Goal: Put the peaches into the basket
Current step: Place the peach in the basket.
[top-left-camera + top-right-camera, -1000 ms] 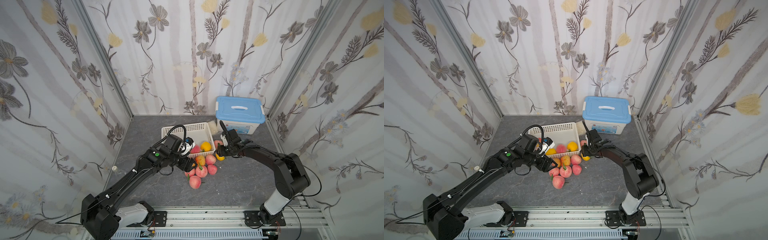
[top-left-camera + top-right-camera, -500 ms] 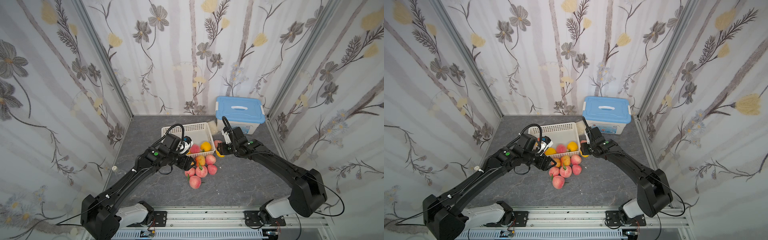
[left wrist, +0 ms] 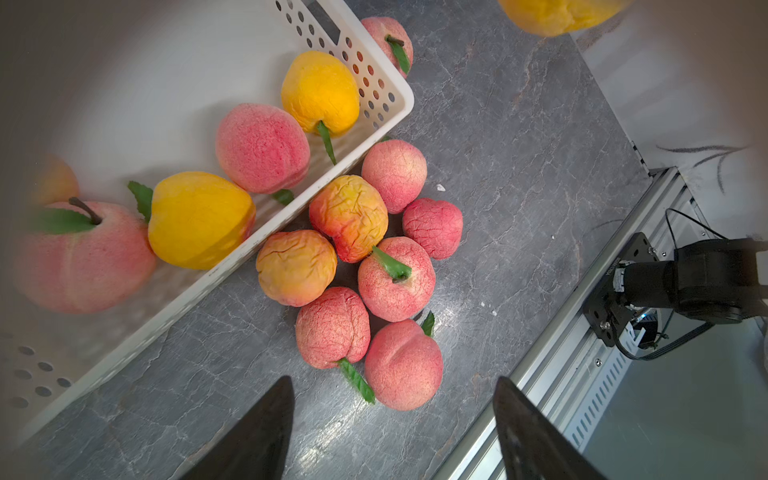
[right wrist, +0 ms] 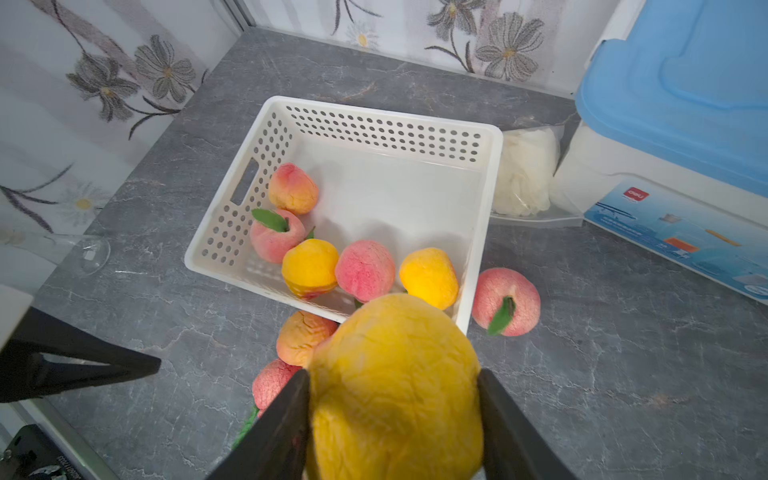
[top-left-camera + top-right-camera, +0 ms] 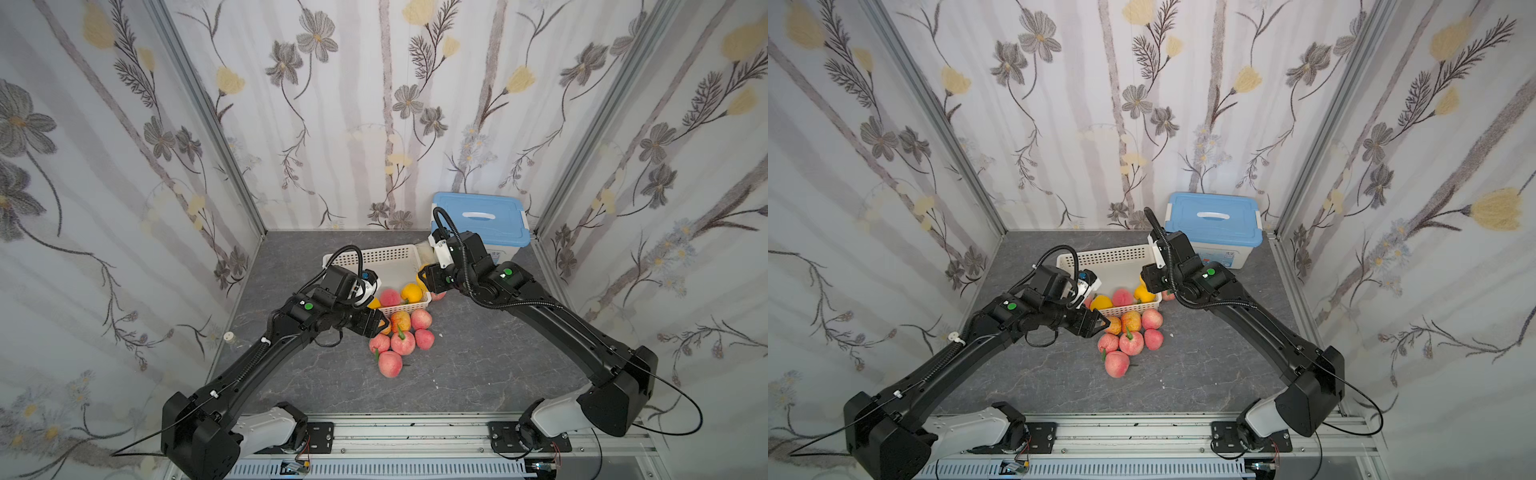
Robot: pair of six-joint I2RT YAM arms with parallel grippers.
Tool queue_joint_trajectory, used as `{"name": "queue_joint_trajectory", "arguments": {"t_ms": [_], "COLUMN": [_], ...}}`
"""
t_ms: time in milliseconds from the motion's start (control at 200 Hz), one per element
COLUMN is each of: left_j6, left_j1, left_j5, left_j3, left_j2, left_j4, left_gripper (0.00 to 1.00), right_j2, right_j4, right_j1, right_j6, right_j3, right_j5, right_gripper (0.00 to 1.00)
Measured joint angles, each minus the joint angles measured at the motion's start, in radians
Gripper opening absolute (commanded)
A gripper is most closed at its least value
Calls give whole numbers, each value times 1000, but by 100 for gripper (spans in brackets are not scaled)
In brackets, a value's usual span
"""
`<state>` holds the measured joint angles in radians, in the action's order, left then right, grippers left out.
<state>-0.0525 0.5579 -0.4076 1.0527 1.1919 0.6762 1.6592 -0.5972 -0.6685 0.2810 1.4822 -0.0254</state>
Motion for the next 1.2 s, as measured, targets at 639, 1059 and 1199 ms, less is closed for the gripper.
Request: {"name": "queue_joint_trajectory", "arguments": {"t_ms": [639,1059,1199], "left_j6": [-3,-3,-3], "left_j1": [-29,-41,-44], "left_j5": [-6,-4,-4], "left_j3": [0,0,0], "left_j2": [4,14,15], "left_j4": [-15,-15,-16], "left_gripper": [76,76,76], "right_j2": [457,728,792], "right_j4": [-36,-103,-146], "right_j1": [-35,47,60], "right_j6": [-37,-43,-43], "right_j3": [456,730,797], "right_j5": [77,92,62], "right_gripper": [56,55,55]}}
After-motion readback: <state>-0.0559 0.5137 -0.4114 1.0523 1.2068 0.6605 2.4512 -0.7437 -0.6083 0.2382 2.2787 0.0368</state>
